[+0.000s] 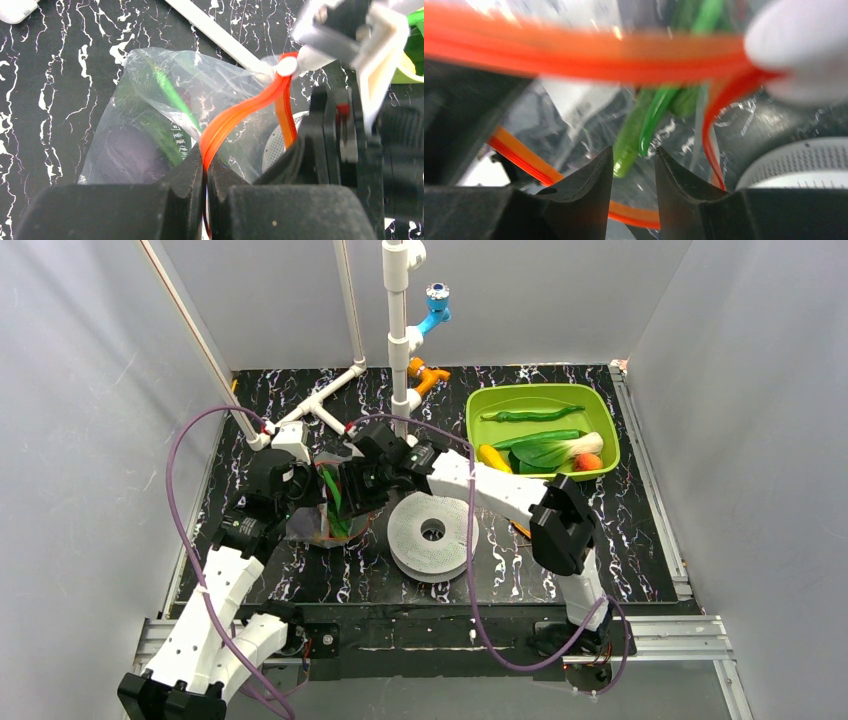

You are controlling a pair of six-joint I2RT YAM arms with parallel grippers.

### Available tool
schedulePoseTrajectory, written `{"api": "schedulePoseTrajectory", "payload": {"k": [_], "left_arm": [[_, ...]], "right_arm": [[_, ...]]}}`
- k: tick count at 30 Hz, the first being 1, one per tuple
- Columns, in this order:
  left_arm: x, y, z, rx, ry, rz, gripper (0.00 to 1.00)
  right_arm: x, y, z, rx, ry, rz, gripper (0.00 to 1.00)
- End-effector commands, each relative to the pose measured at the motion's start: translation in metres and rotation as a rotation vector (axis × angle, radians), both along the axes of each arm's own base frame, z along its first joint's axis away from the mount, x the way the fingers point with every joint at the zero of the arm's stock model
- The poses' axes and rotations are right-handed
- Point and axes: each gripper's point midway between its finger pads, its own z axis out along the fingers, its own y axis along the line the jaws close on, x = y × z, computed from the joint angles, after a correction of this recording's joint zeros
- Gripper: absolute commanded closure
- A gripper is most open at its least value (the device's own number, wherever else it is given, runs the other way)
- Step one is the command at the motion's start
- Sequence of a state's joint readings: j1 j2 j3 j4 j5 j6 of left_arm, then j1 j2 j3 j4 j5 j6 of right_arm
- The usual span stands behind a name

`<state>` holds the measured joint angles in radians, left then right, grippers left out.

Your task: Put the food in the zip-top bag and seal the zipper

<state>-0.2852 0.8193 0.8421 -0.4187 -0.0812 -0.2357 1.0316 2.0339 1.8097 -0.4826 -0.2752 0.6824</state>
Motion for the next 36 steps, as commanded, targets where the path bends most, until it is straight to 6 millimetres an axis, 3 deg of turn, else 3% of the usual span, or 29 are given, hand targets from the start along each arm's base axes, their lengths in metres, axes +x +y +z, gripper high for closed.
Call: {"api": "schedulePoseTrajectory", "payload": {"k": [1,3,8,11,14,17,21,23,28,32,36], "left_arm": [[0.002,0.001,0.000,0.009,-0.007,0.005,1.00],[0.003,0.001,0.000,0.011,-0.001,0.004,1.00],[0.003,0.000,-0.005,0.013,0.015,0.003,1.00],[0.004,0.001,-0.005,0.016,0.019,0.007,1.00],[0.004,0.002,-0.008,0.022,0.026,0.014,1.00],[0.005,0.000,-0.007,0.018,0.030,0.007,1.00],[0.005,0.000,-0.010,0.019,0.038,0.009,1.00],[0.005,0.000,-0.009,0.018,0.038,0.007,1.00],[0.005,0.001,-0.012,0.022,0.046,0.012,1.00],[0.005,0.000,-0.011,0.018,0.045,0.007,1.00],[0.005,0.002,-0.012,0.025,0.043,0.017,1.00]], "right_arm": [[-0.020,-0.032,0.015,-0.060,-0.181,0.065,0.57],[-0.025,-0.040,0.025,-0.067,-0.261,0.090,0.54],[-0.017,-0.074,0.074,-0.074,-0.451,0.109,0.43],[-0.008,-0.105,0.098,-0.078,-0.562,0.041,0.34],[0.008,-0.148,0.109,-0.064,-0.614,-0.095,0.32],[0.035,-0.197,0.096,-0.016,-0.577,-0.273,0.26],[0.082,-0.269,0.054,-0.039,-0.405,-0.514,0.24],[0.100,-0.289,0.035,-0.074,-0.335,-0.569,0.23],[0.148,-0.317,-0.005,-0.172,-0.174,-0.608,0.28],[0.188,-0.316,-0.020,-0.131,-0.168,-0.581,0.28],[0.219,-0.320,-0.035,-0.203,-0.178,-0.565,0.25]]}}
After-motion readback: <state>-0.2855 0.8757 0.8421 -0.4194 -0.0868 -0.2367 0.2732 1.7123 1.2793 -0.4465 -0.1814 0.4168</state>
